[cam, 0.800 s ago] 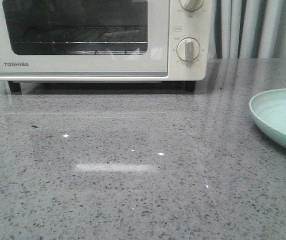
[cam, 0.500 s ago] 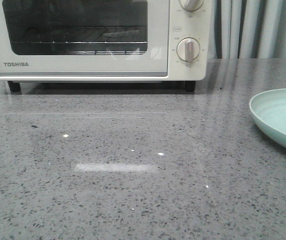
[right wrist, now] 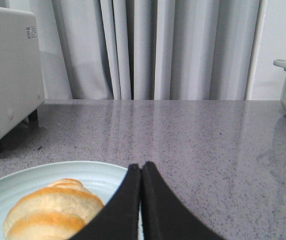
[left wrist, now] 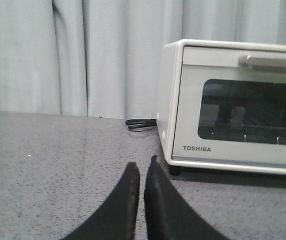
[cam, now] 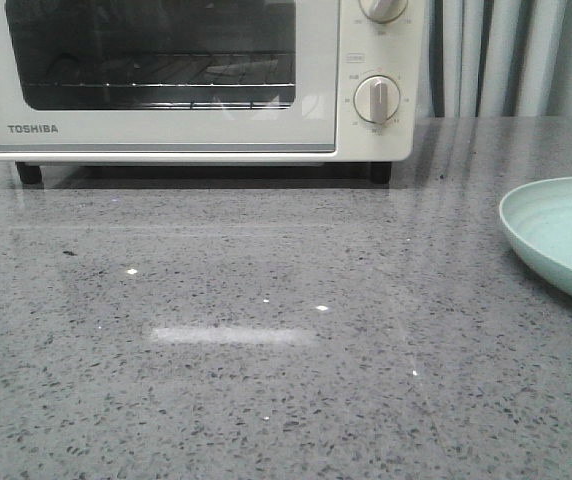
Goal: Put bread in oven
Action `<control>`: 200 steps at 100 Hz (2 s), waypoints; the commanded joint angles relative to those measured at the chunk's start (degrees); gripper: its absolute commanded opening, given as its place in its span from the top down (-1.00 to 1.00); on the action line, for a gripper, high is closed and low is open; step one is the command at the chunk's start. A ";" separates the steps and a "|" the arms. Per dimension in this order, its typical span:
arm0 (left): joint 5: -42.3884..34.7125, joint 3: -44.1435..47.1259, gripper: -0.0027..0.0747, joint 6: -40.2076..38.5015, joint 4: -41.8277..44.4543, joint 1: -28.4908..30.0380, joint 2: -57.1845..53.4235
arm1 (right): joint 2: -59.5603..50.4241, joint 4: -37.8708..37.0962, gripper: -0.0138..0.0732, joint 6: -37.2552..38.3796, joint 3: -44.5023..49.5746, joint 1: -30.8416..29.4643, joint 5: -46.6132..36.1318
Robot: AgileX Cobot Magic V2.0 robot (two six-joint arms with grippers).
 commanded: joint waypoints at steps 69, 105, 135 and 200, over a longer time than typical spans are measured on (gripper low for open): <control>-12.68 -1.85 0.98 -0.72 -20.00 -0.19 -1.84 | 1.01 0.42 0.79 15.49 0.46 -0.01 -26.84; -11.82 -3.16 0.98 -0.72 -20.00 -0.19 -1.84 | 1.01 0.42 0.79 15.49 0.46 -0.01 -25.95; -8.09 -4.21 0.98 -0.72 -20.00 -0.19 -1.84 | 1.01 0.55 0.79 16.89 0.34 -0.01 -27.44; 26.85 -39.99 0.98 12.92 -17.55 -0.19 15.09 | 8.12 -2.89 0.78 19.80 -35.34 0.68 14.58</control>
